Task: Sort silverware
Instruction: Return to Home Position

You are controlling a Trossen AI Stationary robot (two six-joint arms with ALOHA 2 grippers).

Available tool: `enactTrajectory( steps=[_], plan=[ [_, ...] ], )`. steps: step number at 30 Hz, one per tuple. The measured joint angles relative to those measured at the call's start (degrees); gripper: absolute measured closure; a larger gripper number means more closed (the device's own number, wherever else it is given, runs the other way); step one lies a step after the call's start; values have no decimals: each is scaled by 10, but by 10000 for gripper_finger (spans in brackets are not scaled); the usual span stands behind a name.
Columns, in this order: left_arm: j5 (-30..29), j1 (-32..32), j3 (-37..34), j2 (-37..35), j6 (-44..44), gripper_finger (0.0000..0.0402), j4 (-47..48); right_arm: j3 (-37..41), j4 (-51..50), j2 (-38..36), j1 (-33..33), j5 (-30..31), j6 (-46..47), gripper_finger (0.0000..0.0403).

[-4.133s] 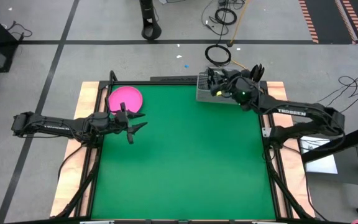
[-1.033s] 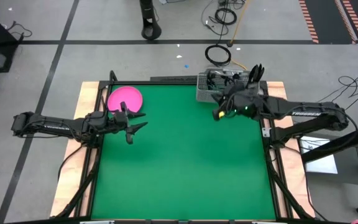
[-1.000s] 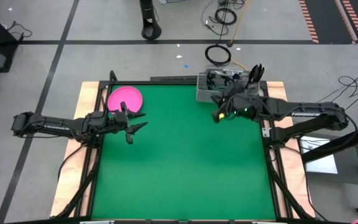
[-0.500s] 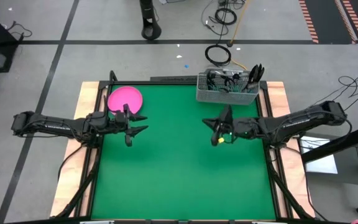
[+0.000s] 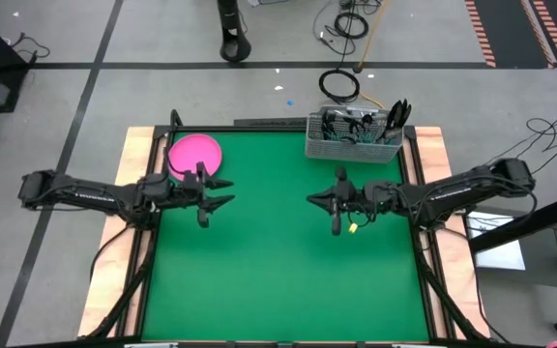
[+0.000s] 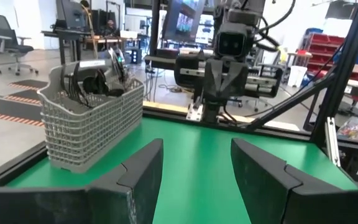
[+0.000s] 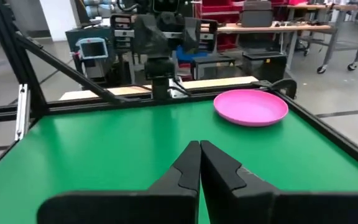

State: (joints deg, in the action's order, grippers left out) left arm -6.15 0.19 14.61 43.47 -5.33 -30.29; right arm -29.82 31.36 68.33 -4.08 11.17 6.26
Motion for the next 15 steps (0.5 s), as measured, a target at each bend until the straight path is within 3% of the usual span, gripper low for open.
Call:
enactTrajectory(
  steps=[6,15],
  plan=[
    [0,0,0,-76,-4,210,74,0,-64,-33,26,-25,-12,403],
    [-9,0,0,-243,-33,210,234,9,-194,-159,33,-24,-8,403]
  ],
)
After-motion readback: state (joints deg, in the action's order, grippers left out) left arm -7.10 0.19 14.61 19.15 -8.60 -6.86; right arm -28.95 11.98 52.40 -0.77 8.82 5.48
